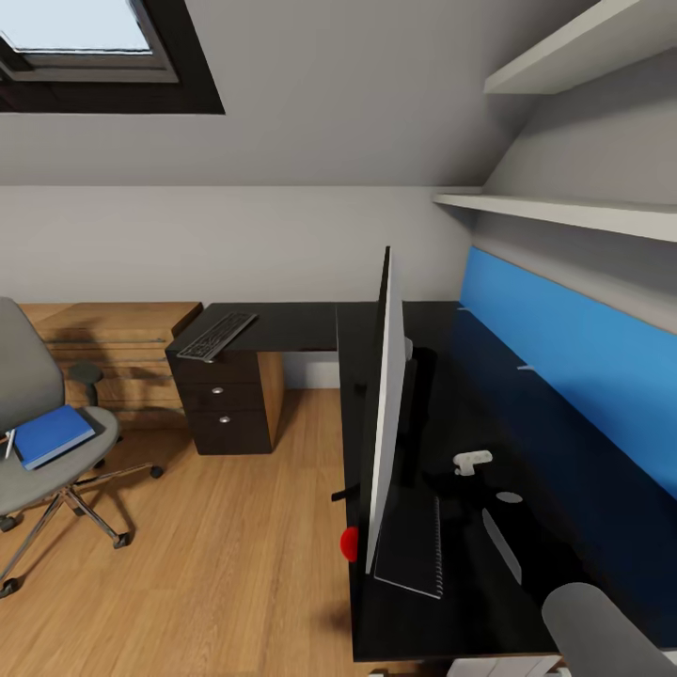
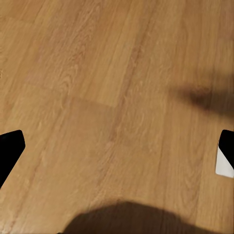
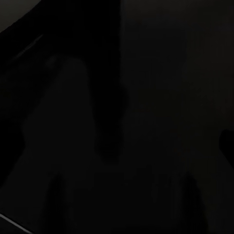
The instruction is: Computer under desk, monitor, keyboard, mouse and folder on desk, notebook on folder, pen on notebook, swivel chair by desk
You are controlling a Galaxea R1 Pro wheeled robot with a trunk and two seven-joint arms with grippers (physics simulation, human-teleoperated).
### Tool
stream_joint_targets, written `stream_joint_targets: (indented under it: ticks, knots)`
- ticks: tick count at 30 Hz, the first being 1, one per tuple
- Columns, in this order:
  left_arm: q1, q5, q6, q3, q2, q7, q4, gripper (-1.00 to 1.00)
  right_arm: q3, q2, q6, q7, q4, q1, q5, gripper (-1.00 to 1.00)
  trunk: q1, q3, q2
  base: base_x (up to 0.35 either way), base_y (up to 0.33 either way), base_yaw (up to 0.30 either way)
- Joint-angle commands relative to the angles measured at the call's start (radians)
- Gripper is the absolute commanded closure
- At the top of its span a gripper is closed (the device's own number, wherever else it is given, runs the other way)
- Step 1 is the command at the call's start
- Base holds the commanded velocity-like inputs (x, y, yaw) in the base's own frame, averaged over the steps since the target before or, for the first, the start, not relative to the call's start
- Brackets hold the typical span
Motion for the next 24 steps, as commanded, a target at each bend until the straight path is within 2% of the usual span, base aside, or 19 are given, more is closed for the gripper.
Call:
stream_joint_targets:
  ticks: [1,5,16,24]
  knots:
    - [0.0,-0.001,-0.003,-0.002,0.001,0.005,0.0,-1.0,0.003,-0.001,0.006,0.0,-0.002,0.0,-0.006,-1.0,0.004,-0.004,-0.008,0.0,0.0,0.0]
    - [0.0,-0.001,-0.003,0.0,0.002,0.004,0.001,-1.0,0.003,-0.001,0.008,0.001,-0.002,0.0,-0.006,-1.0,0.019,-0.017,-0.036,0.0,0.0,0.0]
    - [0.0,-0.004,-0.004,-0.005,0.004,0.003,0.001,-1.0,0.0,-0.001,0.008,0.004,-0.001,0.0,-0.007,-1.0,0.019,-0.017,-0.036,0.0,0.0,0.0]
    - [0.0,-0.004,-0.005,-0.006,0.004,0.003,0.001,-1.0,-0.001,-0.002,0.008,0.008,-0.001,0.0,-0.008,-1.0,0.05,-0.042,-0.092,0.0,0.0,0.0]
